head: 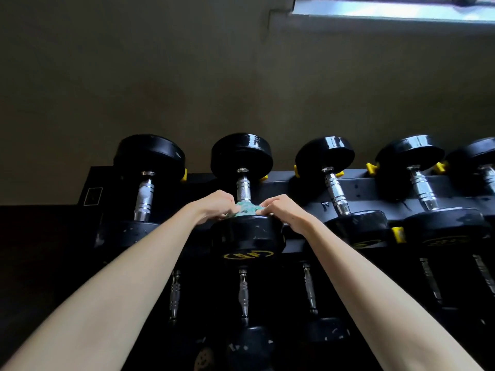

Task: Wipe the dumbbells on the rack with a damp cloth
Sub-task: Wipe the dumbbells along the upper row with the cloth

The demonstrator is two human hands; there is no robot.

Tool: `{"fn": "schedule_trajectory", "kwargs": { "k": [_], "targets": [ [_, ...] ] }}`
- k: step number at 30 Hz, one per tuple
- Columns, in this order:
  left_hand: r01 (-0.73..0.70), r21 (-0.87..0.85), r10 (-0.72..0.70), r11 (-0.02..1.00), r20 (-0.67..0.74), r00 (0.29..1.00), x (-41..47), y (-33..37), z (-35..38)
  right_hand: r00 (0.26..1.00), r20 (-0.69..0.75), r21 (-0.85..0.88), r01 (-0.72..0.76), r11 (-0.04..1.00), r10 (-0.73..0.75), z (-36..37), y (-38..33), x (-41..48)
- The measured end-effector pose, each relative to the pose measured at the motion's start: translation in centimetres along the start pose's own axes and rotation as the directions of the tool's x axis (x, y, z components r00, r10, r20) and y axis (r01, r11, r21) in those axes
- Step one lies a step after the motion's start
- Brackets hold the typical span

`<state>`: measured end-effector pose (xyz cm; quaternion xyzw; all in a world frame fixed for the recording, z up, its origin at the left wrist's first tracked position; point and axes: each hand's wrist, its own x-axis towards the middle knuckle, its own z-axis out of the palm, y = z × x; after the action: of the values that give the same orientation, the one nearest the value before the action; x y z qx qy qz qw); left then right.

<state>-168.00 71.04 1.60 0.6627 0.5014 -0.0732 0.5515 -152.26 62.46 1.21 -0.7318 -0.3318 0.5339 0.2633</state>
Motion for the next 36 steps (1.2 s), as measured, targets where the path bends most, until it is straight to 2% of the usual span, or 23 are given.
{"fn": "schedule_trajectory", "kwargs": {
  "k": [3,7,14,17,19,22,24,26,28,32,36],
  "targets": [
    [-0.048,0.089,0.048,0.995,0.009,0.999,-0.8,0.8,-0.2,1.0,-0.017,-0.001,0.014,1.0,-0.014,-0.1,-0.1,-1.1],
    [-0.091,0.123,0.092,0.988,-0.003,0.996,-1.6,1.5,-0.7,0.998,-0.034,0.037,0.058,0.998,-0.057,-0.2,-0.5,-2.4],
    [-0.245,0.082,0.249,0.966,-0.051,0.967,-3.8,1.8,-1.1,0.984,-0.153,0.136,0.11,0.985,-0.088,0.2,-1.3,-5.0],
    [-0.344,0.019,0.344,0.939,-0.105,0.933,-5.3,2.2,-1.4,0.969,-0.217,0.256,0.169,0.952,-0.114,0.3,-1.5,-6.5],
    [-0.402,-0.044,0.391,0.915,-0.157,0.907,-6.3,3.1,-1.2,0.933,-0.319,0.347,0.277,0.896,-0.165,0.5,-1.4,-7.6],
    [-0.461,-0.124,0.439,0.879,-0.169,0.882,-7.3,4.8,-0.1,0.824,-0.543,0.386,0.418,0.822,-0.163,1.2,-0.6,-8.6],
    [-0.489,-0.127,0.472,0.863,-0.141,0.87,-7.9,5.3,0.9,0.779,-0.624,0.423,0.4,0.813,-0.059,2.3,0.5,-8.7],
    [-0.496,-0.064,0.483,0.866,-0.152,0.862,-7.8,5.0,1.7,0.776,-0.631,0.459,0.345,0.819,0.027,3.6,1.8,-8.8],
    [-0.48,-0.023,0.467,0.877,-0.197,0.862,-7.5,4.4,2.3,0.774,-0.633,0.428,0.314,0.848,0.033,4.9,2.9,-9.0],
    [-0.445,-0.036,0.417,0.895,-0.29,0.861,-7.6,3.1,2.0,0.707,-0.707,0.236,0.252,0.939,-0.012,6.5,2.5,-9.2],
    [-0.41,-0.045,0.363,0.911,-0.387,0.848,-8.6,1.9,1.0,0.697,-0.717,0.186,0.239,0.953,-0.035,8.4,0.9,-9.9]
  ]
}}
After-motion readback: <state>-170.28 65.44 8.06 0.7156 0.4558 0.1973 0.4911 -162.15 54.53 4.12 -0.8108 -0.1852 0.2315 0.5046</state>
